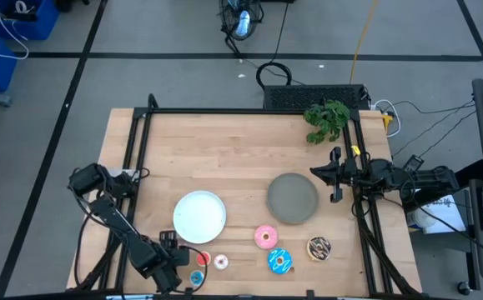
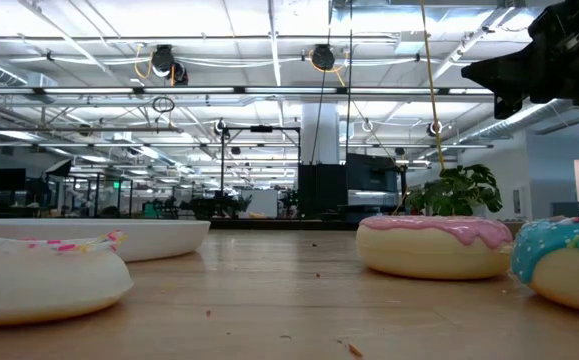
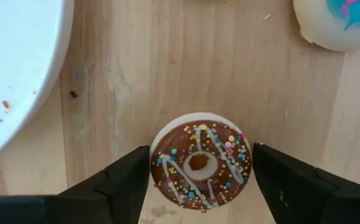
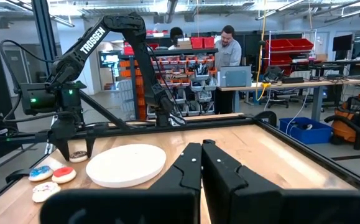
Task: Pick & Place donuts
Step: Put the small brown donut on the white plate
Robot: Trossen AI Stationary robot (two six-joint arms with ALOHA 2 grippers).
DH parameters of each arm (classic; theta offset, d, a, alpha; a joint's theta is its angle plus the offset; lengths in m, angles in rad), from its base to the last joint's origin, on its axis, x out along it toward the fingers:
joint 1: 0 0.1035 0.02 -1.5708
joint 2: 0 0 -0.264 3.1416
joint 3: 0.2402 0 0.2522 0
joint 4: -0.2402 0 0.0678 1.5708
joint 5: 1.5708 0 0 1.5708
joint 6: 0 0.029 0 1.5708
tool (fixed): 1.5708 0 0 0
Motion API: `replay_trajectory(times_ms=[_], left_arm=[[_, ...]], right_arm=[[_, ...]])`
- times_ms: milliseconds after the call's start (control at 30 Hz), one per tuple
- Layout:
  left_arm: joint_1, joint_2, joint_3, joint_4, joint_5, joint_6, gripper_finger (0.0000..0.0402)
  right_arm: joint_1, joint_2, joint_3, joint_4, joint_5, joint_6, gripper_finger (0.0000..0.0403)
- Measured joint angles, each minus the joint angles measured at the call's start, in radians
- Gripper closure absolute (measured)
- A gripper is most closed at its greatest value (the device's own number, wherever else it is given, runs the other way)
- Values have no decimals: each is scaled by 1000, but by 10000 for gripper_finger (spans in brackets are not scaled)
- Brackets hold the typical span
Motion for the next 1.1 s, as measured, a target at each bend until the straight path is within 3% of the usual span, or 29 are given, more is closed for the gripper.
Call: replay_trajectory(times_ms=[433,667,1100], left_arm=[[17,-1,-1,-4,3,-4,191],[49,-10,5,-12,68,28,193],[100,-235,7,-124,88,20,188]], right_arm=[[0,0,0,0,0,0,403],[0,0,0,0,0,0,403],[0,4,0,0,0,-1,403]])
